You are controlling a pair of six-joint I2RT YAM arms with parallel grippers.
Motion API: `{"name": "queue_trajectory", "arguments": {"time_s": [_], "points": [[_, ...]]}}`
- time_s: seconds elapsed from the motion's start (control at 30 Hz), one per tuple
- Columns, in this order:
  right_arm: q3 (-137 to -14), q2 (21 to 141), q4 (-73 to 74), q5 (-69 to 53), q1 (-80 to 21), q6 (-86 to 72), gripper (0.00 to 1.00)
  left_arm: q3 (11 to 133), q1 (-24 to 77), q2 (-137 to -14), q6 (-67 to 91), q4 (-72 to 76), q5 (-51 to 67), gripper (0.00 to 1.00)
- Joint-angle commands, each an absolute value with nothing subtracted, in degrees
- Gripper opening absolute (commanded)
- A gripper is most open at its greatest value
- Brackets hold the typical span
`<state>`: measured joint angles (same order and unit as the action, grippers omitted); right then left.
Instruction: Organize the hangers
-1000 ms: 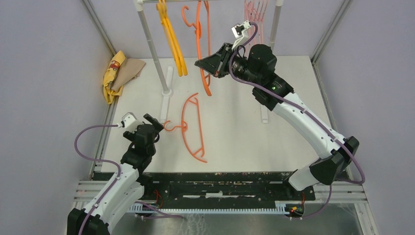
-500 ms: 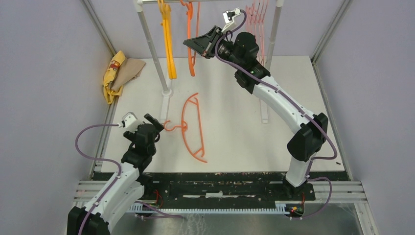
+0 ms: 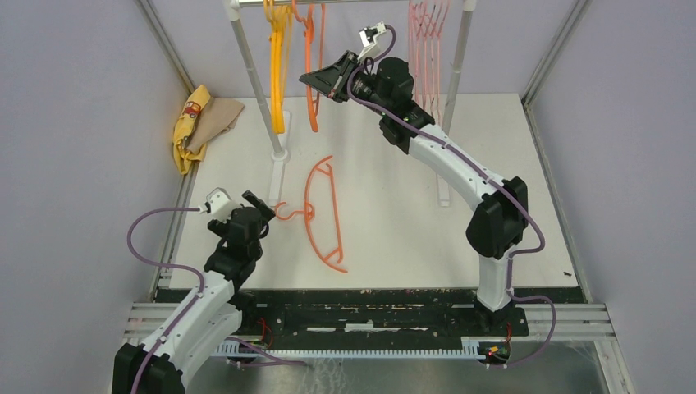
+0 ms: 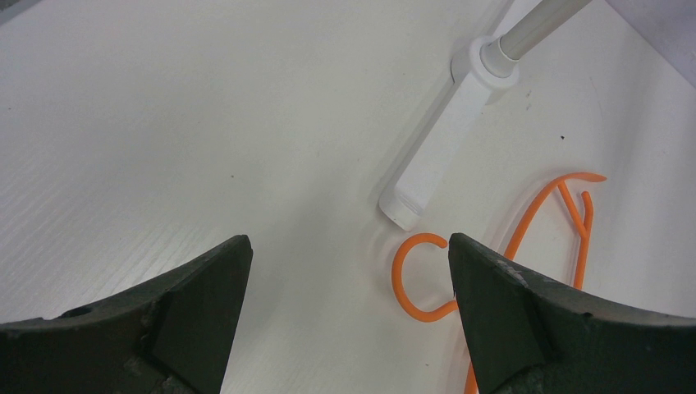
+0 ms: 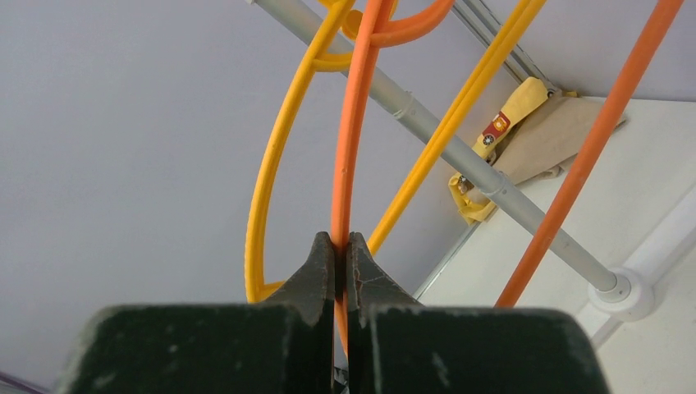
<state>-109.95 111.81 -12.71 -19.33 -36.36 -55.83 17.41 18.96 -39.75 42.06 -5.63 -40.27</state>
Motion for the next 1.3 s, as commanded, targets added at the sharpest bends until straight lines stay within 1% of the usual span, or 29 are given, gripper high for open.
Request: {"name": "queue_trajectory", "arguments": {"time_s": [0.0,0.17,0.27,0.3,0.5,0.63,0.67,0.77,0.83,0.9,1.03,1.17,1.27], "points": [[-115.2,113.5,-13.6,-21.9,-36.3,-56.7,0.01,17.8,18.6,-39.3,38.8,-3.6,-42.3,0.96],[-117.5,115.0,-9.7,-23.5,-36.4,-55.2,0.01,17.6,18.6,-39.8,39.0,-3.1,-42.1,0.96],[-115.4,114.2,-9.6,-23.5,-36.4,-54.8,0.05,17.7,18.6,-40.3,39.1,-3.0,-41.9,0.96],[-114.0,113.5,-10.1,-22.9,-36.5,-54.7,0.08,17.8,18.6,-40.5,39.1,-3.0,-41.9,0.96],[-103.7,105.1,-13.9,-18.4,-36.4,-50.8,0.39,17.8,18.6,-40.2,38.8,-3.2,-42.1,0.96],[-95.0,97.6,-16.3,-15.2,-36.7,-46.9,0.55,17.6,18.6,-40.2,38.9,-3.2,-42.2,0.96],[-92.9,95.4,-16.8,-14.7,-36.9,-45.8,0.6,17.6,18.7,-40.2,38.9,-3.2,-42.2,0.96],[-87.3,89.4,-15.1,-13.2,-38.0,-41.4,0.72,17.5,18.7,-40.5,39.0,-3.0,-42.3,0.96],[-84.3,85.6,-11.6,-11.2,-39.6,-37.0,0.76,17.5,18.6,-40.9,39.0,-2.8,-42.4,0.96],[-81.6,82.3,-5.9,-8.2,-42.0,-31.0,0.77,17.4,18.6,-41.2,39.1,-2.7,-42.4,0.96],[-76.4,79.3,4.6,0.2,-49.4,-21.9,0.77,17.6,18.6,-41.7,38.9,-2.6,-42.6,0.96],[-70.8,80.8,11.0,5.8,-56.6,-18.5,0.77,17.4,18.6,-42.5,38.6,-1.8,-42.5,0.96],[-67.1,84.5,12.6,6.8,-59.9,-19.6,0.74,18.0,18.6,-45.0,38.6,-1.8,-42.6,0.96]]}}
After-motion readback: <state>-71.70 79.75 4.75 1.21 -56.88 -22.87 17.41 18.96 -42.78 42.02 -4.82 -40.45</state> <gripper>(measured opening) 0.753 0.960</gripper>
